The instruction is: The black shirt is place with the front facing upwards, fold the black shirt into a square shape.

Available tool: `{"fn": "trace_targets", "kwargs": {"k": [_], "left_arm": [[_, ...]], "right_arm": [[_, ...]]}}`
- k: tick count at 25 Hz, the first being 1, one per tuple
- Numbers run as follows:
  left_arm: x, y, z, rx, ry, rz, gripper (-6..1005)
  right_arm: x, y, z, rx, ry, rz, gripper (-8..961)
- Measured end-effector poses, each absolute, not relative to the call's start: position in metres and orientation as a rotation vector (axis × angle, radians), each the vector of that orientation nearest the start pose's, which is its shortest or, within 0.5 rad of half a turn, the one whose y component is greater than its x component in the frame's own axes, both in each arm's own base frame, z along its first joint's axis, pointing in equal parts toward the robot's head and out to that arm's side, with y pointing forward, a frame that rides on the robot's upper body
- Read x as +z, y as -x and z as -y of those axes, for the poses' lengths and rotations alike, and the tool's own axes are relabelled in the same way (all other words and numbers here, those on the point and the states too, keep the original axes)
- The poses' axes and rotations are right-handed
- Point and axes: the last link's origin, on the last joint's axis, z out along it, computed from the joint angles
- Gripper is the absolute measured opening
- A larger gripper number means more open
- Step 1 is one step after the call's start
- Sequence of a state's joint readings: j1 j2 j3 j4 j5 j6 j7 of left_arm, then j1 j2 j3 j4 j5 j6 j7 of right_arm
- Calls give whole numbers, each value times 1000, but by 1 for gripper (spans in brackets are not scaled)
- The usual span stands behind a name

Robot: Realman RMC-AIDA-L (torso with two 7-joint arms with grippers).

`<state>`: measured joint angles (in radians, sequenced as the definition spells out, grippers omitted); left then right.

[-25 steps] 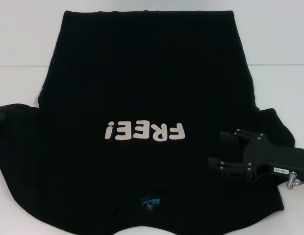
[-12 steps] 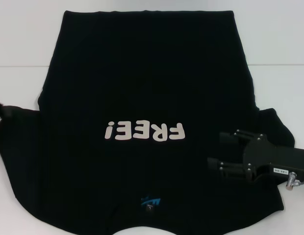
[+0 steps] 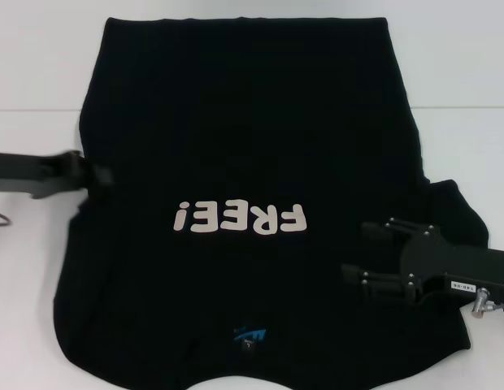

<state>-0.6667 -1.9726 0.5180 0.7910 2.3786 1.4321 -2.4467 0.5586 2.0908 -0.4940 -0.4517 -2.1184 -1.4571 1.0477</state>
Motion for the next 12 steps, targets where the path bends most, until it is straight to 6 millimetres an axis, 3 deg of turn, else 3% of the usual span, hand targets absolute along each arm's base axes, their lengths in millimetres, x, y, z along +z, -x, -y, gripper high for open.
{"fn": "trace_targets", "kwargs": {"k": [4,9,12], "left_arm": [[49,280,-391,-444,2098,1733,31],[27,278,-384,-547,2127,1810,45],[20,276,-378,-681,2144,1858,146]], "right_arm": [[-30,-284,-323,651,2666,-466,851],[-31,-284,-323,647,2668,-467,851],[-31,-284,-323,645,2665,-470,851]]}}
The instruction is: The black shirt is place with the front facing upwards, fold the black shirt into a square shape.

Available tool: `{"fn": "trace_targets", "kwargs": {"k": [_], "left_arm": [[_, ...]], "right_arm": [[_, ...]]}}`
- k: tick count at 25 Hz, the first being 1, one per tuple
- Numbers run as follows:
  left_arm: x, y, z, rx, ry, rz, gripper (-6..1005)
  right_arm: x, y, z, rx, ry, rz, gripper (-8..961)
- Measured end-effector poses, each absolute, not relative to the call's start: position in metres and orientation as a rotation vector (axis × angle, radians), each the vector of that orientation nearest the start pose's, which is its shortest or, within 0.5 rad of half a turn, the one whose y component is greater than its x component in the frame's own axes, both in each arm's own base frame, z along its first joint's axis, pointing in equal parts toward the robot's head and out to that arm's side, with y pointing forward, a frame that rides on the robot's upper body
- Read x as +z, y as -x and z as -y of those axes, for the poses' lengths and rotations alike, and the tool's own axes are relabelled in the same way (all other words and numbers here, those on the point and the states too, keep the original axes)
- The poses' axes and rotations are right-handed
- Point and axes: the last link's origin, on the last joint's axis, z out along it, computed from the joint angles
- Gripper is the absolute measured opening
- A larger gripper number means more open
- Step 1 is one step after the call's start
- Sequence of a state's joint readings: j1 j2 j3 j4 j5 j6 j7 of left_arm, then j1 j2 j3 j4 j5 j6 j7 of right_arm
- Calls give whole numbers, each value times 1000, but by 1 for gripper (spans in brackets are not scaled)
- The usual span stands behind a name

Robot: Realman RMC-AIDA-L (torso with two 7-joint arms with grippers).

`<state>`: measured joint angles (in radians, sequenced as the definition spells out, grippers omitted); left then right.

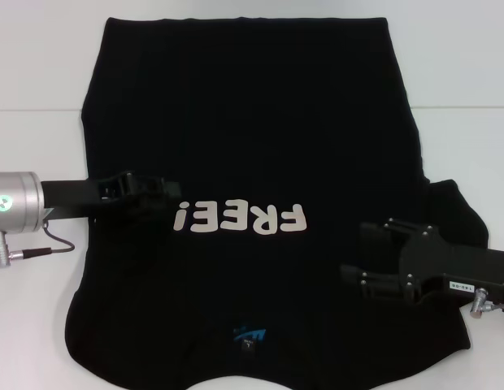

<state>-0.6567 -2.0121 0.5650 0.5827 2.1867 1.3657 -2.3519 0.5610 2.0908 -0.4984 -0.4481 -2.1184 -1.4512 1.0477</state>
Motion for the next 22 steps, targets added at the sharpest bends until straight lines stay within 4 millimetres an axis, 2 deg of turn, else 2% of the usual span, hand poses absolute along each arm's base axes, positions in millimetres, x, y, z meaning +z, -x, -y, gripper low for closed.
{"fn": "trace_targets", "kwargs": {"k": [2,8,11,14,16,22], "left_arm": [[24,282,-376,-717,2113,1874,213],[56,320,-369,-807,1874,1918,486],[61,334,-367,-797,1779,1938,606],[58,339,-366,-764,1754,1947,727],[53,341,-367,-744,1746,1953,930],[46,345,-372,-713,1699,1940,934]], "right_arm": [[-31,-285,-323,645,2664,-472,851],[-31,-285,-322,647,2660,-478,851],[-32,-286,-322,649,2661,-484,851],[-32,-286,-321,649,2660,-486,851],[-32,-286,-321,649,2660,-487,851],[-32,-286,-321,649,2661,-485,851]]}}
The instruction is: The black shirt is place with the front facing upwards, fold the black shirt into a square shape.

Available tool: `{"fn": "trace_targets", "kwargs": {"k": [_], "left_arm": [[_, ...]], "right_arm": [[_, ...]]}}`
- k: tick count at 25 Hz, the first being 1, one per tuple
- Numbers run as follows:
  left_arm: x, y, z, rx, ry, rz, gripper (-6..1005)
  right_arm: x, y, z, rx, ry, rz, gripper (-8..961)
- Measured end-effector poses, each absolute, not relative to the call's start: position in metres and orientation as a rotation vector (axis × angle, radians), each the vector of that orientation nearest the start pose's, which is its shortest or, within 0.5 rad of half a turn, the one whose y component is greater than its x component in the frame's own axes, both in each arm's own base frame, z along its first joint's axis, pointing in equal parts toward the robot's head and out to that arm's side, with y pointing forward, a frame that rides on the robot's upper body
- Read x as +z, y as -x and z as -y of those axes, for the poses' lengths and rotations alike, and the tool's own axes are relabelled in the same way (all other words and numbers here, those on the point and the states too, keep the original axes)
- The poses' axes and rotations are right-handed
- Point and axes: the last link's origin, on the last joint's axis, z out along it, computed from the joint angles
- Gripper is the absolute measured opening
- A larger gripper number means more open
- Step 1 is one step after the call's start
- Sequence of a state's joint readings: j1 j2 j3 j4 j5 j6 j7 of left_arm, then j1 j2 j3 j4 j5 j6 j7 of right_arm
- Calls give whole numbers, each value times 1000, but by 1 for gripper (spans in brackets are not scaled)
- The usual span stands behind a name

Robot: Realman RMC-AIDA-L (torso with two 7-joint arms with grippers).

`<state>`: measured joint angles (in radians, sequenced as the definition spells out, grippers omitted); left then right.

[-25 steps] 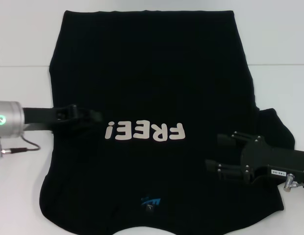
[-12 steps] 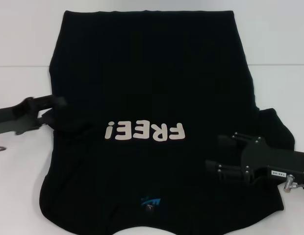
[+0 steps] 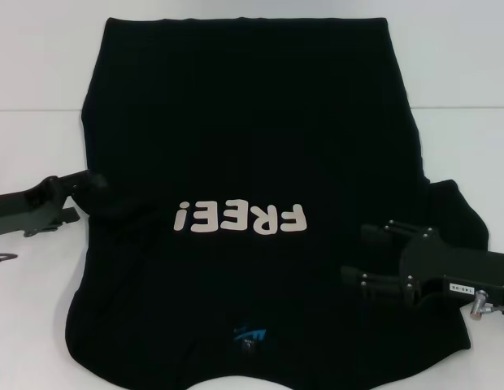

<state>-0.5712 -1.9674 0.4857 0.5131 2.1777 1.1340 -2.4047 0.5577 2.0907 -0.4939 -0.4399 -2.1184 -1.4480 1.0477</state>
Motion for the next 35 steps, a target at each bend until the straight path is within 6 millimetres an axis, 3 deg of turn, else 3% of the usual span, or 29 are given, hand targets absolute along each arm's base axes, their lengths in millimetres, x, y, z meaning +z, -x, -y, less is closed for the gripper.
{"fn": "trace_targets", "kwargs": {"k": [11,16,20,25,28,35], "left_arm": [[26,327,-395,923,-2388,-2601,934],[16,290,-412,1039,-2474,-2397,934],[16,269,-412,1180,-2484,-2209,934],[28,265,-391,1206,-2585,-1919,934],[35,267,-364,1199,-2752,-1580,934],[32,279,-319,991,-2998,-1092,934]], "right_arm": [[-32,-286,-321,648,2660,-486,851],[-32,-286,-321,648,2660,-486,851],[-32,-286,-321,648,2660,-486,851],[-30,-289,-322,661,2632,-522,851],[-20,-294,-328,683,2558,-657,851],[36,-306,-359,605,2342,-1123,851]]}}
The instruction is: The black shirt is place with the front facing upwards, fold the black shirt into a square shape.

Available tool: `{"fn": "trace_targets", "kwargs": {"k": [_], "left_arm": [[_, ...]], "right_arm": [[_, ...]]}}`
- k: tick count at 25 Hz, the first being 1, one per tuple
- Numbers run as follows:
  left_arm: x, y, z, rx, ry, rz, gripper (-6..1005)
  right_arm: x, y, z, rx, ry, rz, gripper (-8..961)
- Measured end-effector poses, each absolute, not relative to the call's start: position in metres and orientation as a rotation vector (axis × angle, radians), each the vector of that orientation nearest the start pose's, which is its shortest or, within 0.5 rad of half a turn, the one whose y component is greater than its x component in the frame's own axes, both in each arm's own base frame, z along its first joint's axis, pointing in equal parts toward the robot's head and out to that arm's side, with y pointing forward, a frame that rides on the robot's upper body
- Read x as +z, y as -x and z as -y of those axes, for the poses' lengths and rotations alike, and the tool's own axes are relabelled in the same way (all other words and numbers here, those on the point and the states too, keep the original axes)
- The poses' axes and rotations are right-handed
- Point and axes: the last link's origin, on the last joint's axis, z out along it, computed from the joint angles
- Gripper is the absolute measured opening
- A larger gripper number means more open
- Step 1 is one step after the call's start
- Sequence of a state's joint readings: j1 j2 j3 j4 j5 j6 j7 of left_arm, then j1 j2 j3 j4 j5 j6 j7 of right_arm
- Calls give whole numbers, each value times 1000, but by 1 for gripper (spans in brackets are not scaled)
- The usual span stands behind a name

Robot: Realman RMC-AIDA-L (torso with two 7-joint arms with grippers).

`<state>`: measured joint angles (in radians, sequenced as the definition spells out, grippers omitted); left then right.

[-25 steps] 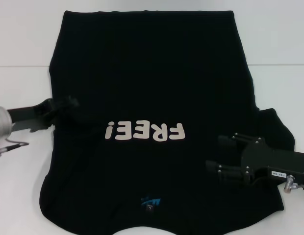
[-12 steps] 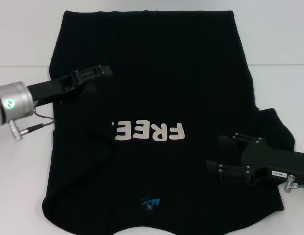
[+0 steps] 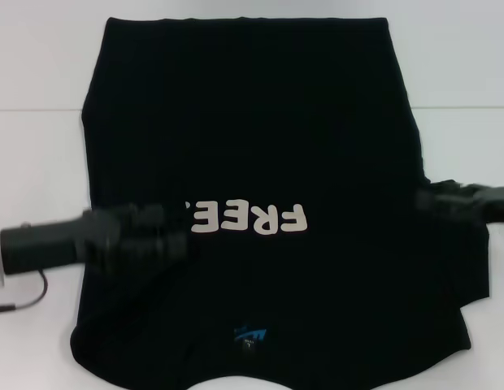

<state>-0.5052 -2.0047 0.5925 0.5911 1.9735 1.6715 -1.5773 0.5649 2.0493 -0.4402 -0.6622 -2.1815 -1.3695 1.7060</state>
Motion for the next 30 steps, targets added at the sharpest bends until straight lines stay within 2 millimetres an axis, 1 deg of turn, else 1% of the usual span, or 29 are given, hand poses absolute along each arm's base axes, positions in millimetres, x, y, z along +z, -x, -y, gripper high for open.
{"fn": "trace_targets", "kwargs": {"k": [3,6,7,9,12,15,21,24,30], "left_arm": [[25,282,-307,-827,2724,864,934],[23,283,-301,-819,2750,830,934],[23,284,-299,-814,2755,827,934],[23,286,-298,-801,2760,816,934],[24,288,-297,-790,2761,783,934],[24,289,-298,-781,2759,762,934],[24,287,-300,-777,2763,751,934],[24,288,-300,-775,2764,750,934],[23,287,-299,-778,2764,755,935]], "right_arm": [[67,-301,-369,516,2285,-1285,851],[94,-293,-375,387,2210,-1465,851],[100,-291,-376,331,2167,-1542,851],[106,-288,-376,201,2088,-1676,851],[103,-284,-375,23,2034,-1777,851],[91,-287,-376,-77,2020,-1802,851],[63,-296,-382,-111,2015,-1874,851],[57,-299,-384,-118,2007,-1875,851],[55,-301,-387,-130,1987,-1862,851]]}}
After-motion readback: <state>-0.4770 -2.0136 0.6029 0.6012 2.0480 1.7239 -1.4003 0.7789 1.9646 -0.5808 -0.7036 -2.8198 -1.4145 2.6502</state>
